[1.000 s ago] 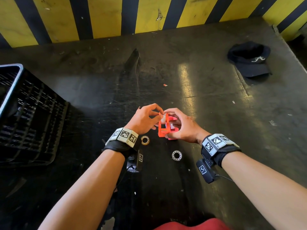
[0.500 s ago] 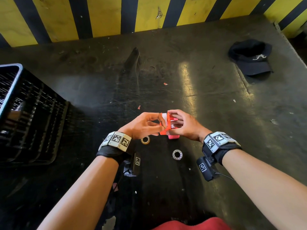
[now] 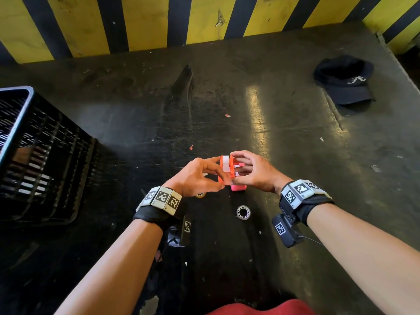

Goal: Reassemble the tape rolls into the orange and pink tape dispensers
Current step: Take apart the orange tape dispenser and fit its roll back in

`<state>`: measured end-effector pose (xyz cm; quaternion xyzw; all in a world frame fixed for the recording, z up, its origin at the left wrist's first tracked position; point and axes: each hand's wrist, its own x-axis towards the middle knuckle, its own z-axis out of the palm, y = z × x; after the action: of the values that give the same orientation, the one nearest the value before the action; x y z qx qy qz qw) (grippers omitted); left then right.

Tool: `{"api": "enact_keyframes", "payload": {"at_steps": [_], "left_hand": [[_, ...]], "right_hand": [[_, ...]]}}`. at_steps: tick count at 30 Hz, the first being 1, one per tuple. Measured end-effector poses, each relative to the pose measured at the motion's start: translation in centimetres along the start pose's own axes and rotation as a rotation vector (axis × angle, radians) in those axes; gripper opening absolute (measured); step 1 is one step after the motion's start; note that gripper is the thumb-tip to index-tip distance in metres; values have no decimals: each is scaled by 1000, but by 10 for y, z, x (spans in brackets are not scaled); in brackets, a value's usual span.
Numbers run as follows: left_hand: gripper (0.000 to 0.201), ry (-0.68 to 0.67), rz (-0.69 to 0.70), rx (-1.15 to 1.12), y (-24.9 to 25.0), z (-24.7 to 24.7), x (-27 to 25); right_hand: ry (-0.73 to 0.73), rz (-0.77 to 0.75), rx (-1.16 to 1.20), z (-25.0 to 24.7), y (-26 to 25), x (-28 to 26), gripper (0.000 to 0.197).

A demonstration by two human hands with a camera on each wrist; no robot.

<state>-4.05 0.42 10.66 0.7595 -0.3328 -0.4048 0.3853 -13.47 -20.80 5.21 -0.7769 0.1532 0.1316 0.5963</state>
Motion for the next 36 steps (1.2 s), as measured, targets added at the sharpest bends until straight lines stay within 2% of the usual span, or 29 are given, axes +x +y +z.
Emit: {"api": "enact_keyframes", "payload": {"at_steps": [6, 9, 11, 14, 17, 22, 25, 30, 36], "left_hand": [[21, 74, -60, -161, 8, -2, 2], [33, 89, -103, -161, 10, -3, 3], [33, 91, -116, -192, 12, -4, 4], [53, 99, -90, -161, 11, -4, 4], [70, 95, -59, -75, 7, -4, 5], [95, 96, -66, 9, -1, -3, 10], [108, 70, -90, 41, -7, -3, 12], [117, 56, -85, 129, -17, 0, 14], [127, 87, -55, 244, -27, 3, 25]], "right_hand": [[5, 0, 11, -2, -3, -2, 85], [6, -5, 5, -3, -5, -2, 89], [4, -11, -3, -3, -6, -1, 96], [11, -16, -3, -3, -8, -2, 102], [12, -12, 5, -3, -9, -2, 98], [-16, 8, 19, -2, -8, -3, 92], [-40, 15, -8, -2, -9, -3, 98], [-81, 17, -128, -1, -12, 3, 111], [-34, -33, -521, 5, -14, 17, 111]]}}
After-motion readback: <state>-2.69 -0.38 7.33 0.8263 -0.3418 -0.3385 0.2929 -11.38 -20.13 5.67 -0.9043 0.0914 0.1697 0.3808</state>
